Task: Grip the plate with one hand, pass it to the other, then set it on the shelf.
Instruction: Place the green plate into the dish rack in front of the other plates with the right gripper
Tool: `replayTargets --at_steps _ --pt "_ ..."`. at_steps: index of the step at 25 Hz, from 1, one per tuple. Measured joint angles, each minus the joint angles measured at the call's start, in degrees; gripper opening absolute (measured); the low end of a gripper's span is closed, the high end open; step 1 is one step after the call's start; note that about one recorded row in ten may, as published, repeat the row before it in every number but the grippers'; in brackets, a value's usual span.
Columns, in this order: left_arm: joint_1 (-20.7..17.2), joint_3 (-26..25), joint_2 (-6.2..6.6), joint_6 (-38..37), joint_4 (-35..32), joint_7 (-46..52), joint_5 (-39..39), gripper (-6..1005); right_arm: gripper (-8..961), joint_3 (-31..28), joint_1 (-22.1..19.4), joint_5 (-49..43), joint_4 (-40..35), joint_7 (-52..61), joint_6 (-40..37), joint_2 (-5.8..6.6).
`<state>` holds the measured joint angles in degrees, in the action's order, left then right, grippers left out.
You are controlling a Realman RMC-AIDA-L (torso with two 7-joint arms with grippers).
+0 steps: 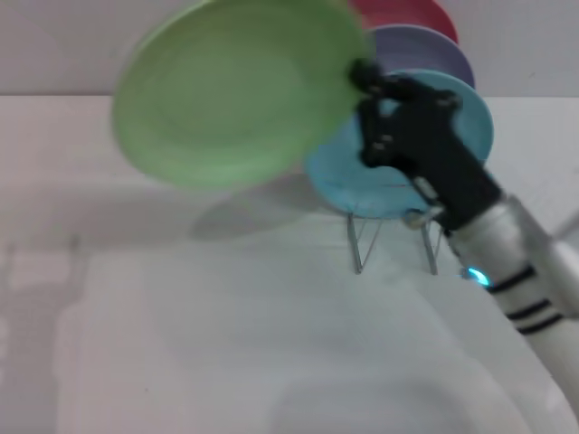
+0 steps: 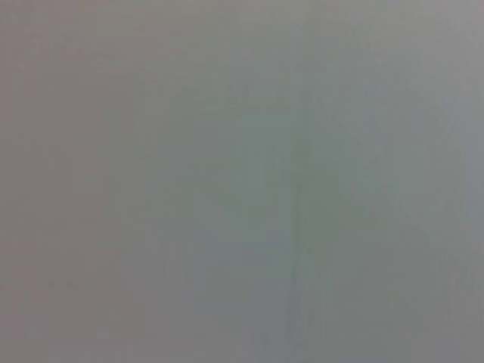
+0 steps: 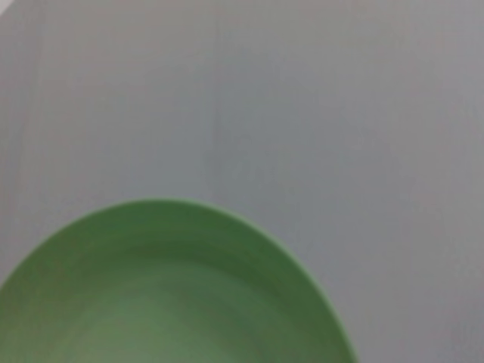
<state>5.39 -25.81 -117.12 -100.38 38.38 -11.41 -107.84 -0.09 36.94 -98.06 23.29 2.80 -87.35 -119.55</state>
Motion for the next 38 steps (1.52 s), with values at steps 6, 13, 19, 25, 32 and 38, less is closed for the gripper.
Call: replayTargets --at_steps 6,13,19,25,32,38 --pt "1.8 -1.9 -0.77 0.4 -5.5 5.0 -0.2 804 37 -4.1 -8.8 0.0 -1.5 -3.3 -10.3 0.26" --pt "3.5 -2.1 -0.83 2.6 -6.4 5.1 0.2 804 49 -4.4 -13.5 0.0 -2.1 -13.8 -15.7 0.30" --pt "4.1 -2.9 -0.83 4.9 -6.1 5.1 0.3 803 60 -4.1 -15.1 -0.1 -3.5 -19.7 -18.0 0.38" --pt "4.4 -3.4 -0.82 5.3 -5.9 4.6 -0.1 803 70 -3.9 -16.0 -0.1 -4.7 -22.3 -17.1 0.45" --pt "4.8 -3.7 -0.83 5.4 -6.1 4.5 -0.1 803 82 -3.9 -17.0 -0.1 -5.6 -22.3 -14.1 0.46" --pt "4.8 -4.2 -0.83 5.4 -6.2 4.5 -0.1 802 92 -3.9 -17.6 -0.1 -5.8 -22.4 -11.9 0.46"
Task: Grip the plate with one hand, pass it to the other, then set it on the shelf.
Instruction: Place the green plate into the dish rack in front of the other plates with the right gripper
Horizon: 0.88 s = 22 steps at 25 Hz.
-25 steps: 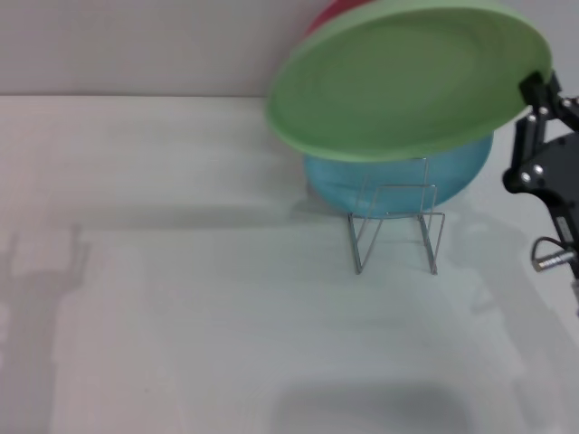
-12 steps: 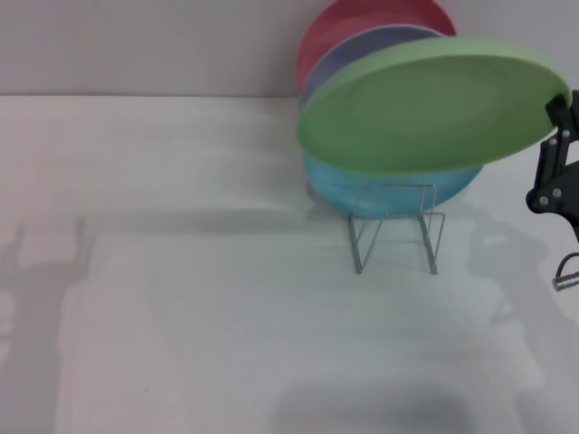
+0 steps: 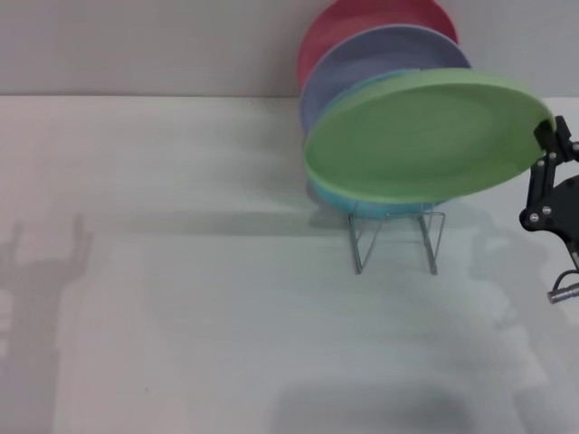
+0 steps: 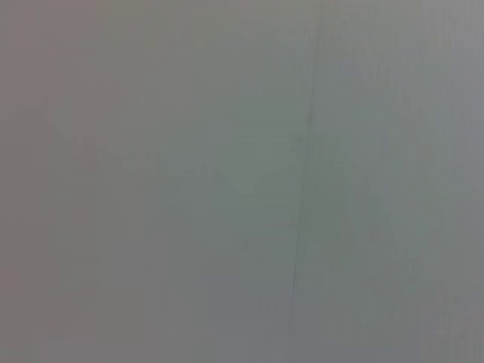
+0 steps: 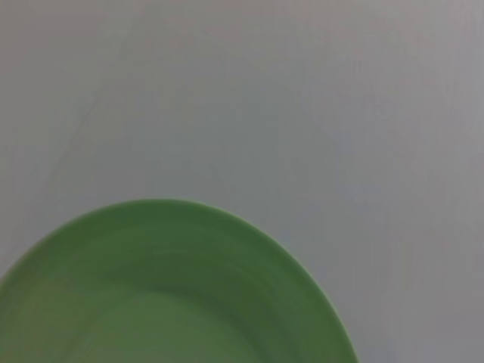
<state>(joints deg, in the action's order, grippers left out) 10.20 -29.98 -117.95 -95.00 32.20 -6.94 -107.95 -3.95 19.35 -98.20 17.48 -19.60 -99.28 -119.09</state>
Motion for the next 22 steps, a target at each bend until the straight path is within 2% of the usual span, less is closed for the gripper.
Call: replayTargets --at_steps 22 --pt "0.5 -0.2 0.15 -0.2 -0.2 0.0 0.0 801 130 0.1 -1.9 0.0 -1.0 0.0 7.9 -0.18"
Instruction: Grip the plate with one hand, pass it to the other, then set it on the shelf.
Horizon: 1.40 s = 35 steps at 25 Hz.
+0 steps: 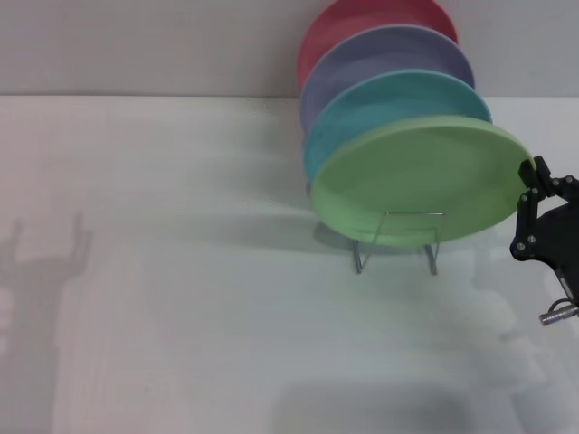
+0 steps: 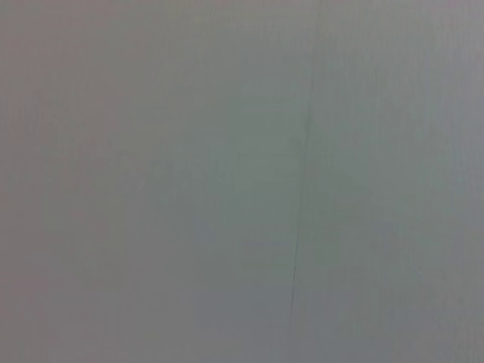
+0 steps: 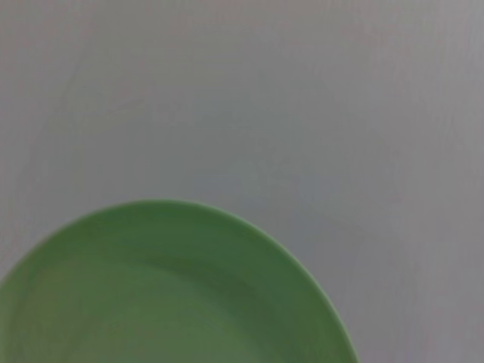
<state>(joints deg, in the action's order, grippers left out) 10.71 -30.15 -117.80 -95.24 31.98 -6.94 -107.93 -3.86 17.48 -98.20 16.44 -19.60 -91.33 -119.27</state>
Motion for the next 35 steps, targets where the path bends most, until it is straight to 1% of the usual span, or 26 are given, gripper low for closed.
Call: replayTargets --at_steps 11,20,23,24,26,29,30,32,34,35 --pt "0.1 0.0 0.12 -0.2 0.0 0.0 -0.1 800 149 -0.1 -0.3 0.4 -0.7 0.0 3.6 -0.09" --pt "-0.1 0.0 0.11 -0.4 0.1 0.0 -0.6 801 164 -0.4 -0.8 0.4 -0.8 1.1 3.5 -0.09" --pt "0.0 0.0 0.11 -0.5 0.0 0.0 -0.6 802 169 -0.5 -1.3 0.4 -0.9 3.4 2.1 -0.02" --pt "0.0 0.0 0.11 -0.6 0.0 0.0 -0.6 802 203 -0.5 -1.6 0.4 -1.0 4.5 1.3 0.04" --pt "0.1 0.0 0.11 -0.6 0.0 0.0 -0.6 802 272 -0.5 -2.7 0.4 -1.9 10.0 -3.0 0.16" --pt "0.1 -0.4 0.10 -0.6 -0.4 0.0 -0.6 803 375 -0.7 -4.6 0.5 -4.9 22.3 -11.1 0.23" --pt "0.2 -0.5 0.07 -0.7 -0.8 0.0 -0.6 803 375 -0.9 -5.2 0.8 -6.2 27.4 -13.6 0.24" --pt "0.6 -0.6 -0.02 -0.8 -1.9 0.0 -0.7 804 376 -2.1 -5.8 1.1 -8.9 34.9 -16.0 0.21" --pt "1.1 -0.5 -0.11 -0.9 -3.1 0.0 -0.7 804 376 -4.5 -5.9 1.4 -10.6 39.4 -16.0 0.22" --pt "1.4 -0.4 -0.13 -0.9 -3.6 0.0 -0.8 804 398 -6.1 -5.9 1.6 -11.1 40.5 -15.5 0.22"
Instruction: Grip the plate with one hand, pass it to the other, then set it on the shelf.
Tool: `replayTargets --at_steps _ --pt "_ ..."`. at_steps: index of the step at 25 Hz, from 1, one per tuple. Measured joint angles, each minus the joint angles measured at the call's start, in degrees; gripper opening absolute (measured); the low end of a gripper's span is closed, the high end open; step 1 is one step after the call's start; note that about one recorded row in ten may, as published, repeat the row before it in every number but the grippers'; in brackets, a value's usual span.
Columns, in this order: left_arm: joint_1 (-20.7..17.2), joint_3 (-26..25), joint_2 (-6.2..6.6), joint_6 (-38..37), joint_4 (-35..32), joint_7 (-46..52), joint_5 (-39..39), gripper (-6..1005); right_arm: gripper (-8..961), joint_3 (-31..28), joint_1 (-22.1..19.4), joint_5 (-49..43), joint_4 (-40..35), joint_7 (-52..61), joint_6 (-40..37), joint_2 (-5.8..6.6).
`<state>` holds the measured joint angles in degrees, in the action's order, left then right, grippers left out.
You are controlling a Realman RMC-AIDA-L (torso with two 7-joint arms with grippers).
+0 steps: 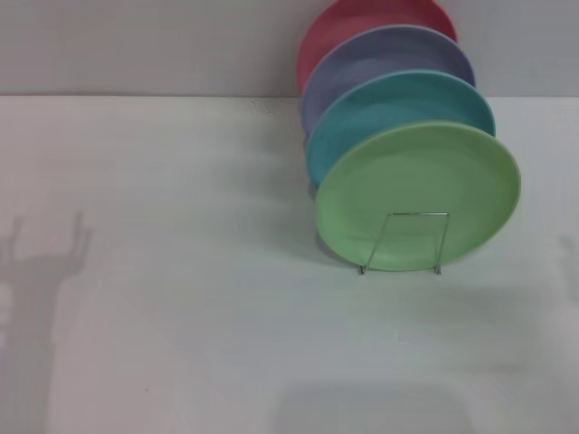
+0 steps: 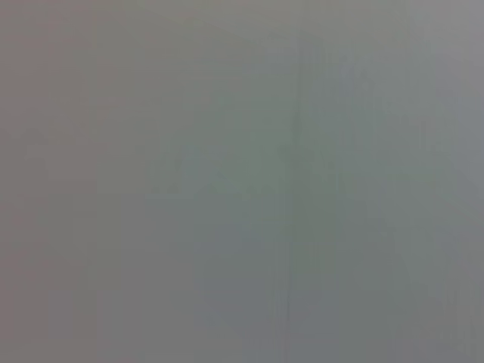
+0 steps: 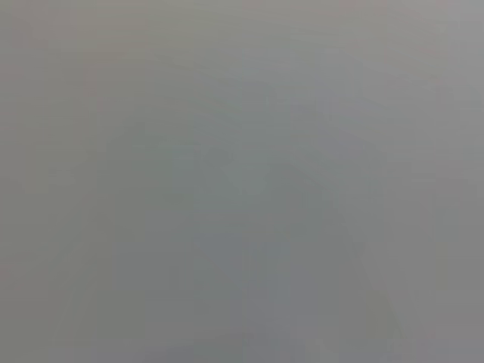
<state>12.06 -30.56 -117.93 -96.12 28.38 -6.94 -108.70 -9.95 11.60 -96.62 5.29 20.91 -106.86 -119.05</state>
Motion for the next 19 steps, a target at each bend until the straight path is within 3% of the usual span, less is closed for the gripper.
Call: replayTargets --at_steps 7,13,19 --pt "2.5 0.1 0.10 0.7 -4.9 0.8 0.0 806 552 -12.7 1.0 0.3 -0.6 1.6 4.9 0.12" --pt "5.3 0.2 -0.03 3.8 -11.1 4.2 -0.1 805 742 -16.0 3.4 0.3 -2.1 3.2 8.4 0.15" --pt "7.5 1.8 -0.23 6.9 -16.6 9.8 -0.1 800 742 -18.0 7.5 0.5 -3.0 1.3 15.5 0.00"
